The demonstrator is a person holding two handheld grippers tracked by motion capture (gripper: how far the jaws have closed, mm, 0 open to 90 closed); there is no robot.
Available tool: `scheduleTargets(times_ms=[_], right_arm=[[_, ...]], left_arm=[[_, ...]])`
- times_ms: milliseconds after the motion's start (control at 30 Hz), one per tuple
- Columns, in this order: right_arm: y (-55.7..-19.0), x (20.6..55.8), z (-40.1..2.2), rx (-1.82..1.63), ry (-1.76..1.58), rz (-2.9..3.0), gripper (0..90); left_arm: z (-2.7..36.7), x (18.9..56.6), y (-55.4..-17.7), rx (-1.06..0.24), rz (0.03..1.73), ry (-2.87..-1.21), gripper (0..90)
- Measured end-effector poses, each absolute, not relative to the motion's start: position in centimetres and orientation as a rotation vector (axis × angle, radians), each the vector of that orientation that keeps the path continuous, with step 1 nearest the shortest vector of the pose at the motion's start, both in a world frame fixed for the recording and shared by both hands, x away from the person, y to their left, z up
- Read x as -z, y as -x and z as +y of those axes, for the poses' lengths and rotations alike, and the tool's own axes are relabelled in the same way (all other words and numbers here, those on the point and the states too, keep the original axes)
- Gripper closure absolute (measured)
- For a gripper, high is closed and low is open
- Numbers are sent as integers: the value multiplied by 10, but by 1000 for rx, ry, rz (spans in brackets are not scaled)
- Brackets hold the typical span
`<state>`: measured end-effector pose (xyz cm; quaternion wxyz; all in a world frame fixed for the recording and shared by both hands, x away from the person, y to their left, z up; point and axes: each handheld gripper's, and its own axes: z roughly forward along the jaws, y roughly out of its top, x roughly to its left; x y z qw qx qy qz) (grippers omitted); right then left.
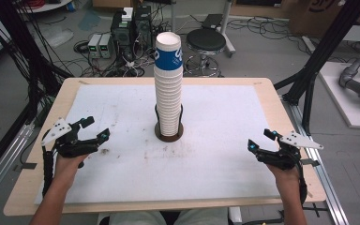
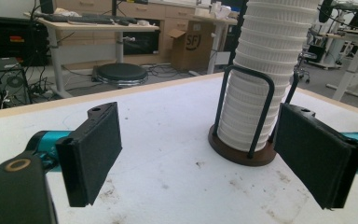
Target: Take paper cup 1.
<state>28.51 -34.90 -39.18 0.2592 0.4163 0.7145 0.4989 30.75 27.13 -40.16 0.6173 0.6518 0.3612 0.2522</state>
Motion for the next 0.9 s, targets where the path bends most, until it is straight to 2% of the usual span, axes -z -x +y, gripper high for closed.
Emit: scheduleTargets(times_ms=[900], right_arm=[[-282,388,-341,-1393,-1154,1992,197]], left_arm=[[262,403,-305,-551,803,-1530,151]])
